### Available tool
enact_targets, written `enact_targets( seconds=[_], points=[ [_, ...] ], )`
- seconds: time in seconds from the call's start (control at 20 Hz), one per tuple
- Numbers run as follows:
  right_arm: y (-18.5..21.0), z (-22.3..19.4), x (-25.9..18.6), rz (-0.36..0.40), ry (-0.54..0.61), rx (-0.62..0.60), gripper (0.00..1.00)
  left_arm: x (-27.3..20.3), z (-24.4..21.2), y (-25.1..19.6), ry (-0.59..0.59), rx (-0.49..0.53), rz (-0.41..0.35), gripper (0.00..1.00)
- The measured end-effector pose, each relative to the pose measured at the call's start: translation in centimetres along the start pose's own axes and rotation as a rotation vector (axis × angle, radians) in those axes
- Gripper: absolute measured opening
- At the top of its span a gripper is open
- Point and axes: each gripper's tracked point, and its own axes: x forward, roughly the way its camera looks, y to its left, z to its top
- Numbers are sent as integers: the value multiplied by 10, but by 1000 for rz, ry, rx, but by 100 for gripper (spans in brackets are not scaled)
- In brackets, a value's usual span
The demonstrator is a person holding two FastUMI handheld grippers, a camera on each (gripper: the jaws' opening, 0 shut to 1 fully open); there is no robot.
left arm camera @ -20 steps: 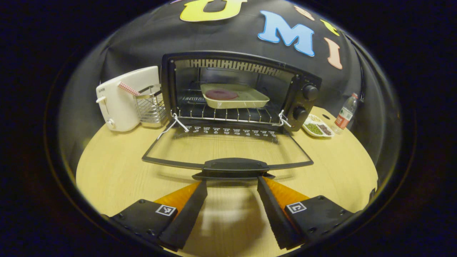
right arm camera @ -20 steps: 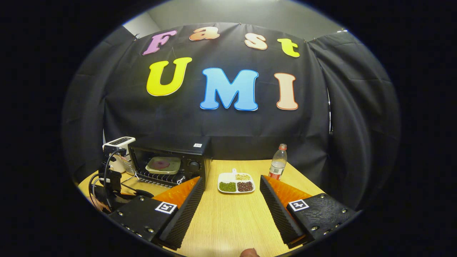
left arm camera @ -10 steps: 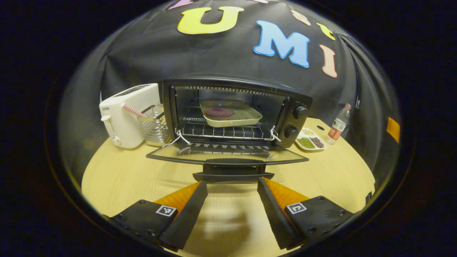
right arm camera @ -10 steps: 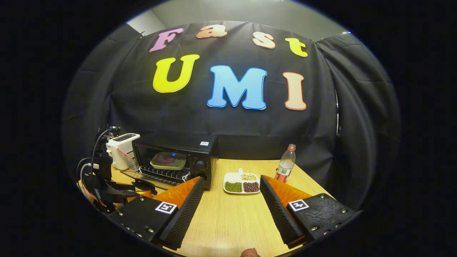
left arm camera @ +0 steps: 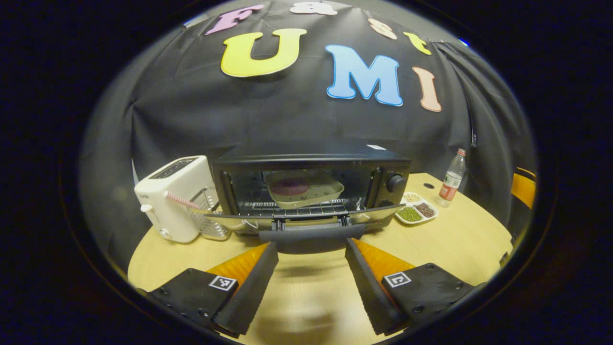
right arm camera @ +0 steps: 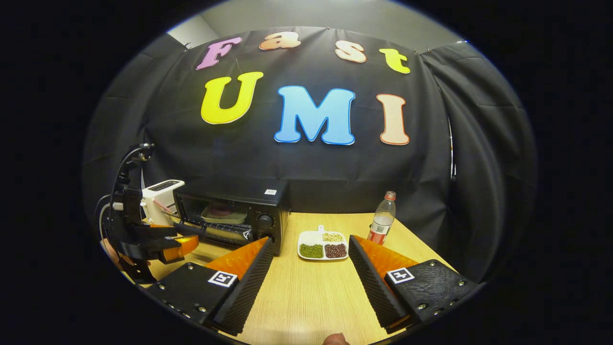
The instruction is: Open the electric oven with the left hand, put the food in, and close the electric oven.
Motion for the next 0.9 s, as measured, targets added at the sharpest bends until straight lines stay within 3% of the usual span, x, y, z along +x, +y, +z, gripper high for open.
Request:
enact_targets(
  seconds=[0.05, 0.4, 0.8, 0.9],
  points=[
    [0, 0, 1, 1, 1, -3, 98, 2, 6, 1, -15, 3, -1, 100],
    [-6, 5, -2, -3, -16, 22, 98, 9, 58, 5, -134, 4, 16, 96],
    [-42, 57, -36, 5, -168, 43, 98, -115, 135, -39, -338, 13, 51, 100],
    [-55, 65, -51, 16, -187, 47, 98, -151, 142, -54, -371, 5, 68, 91]
  ],
)
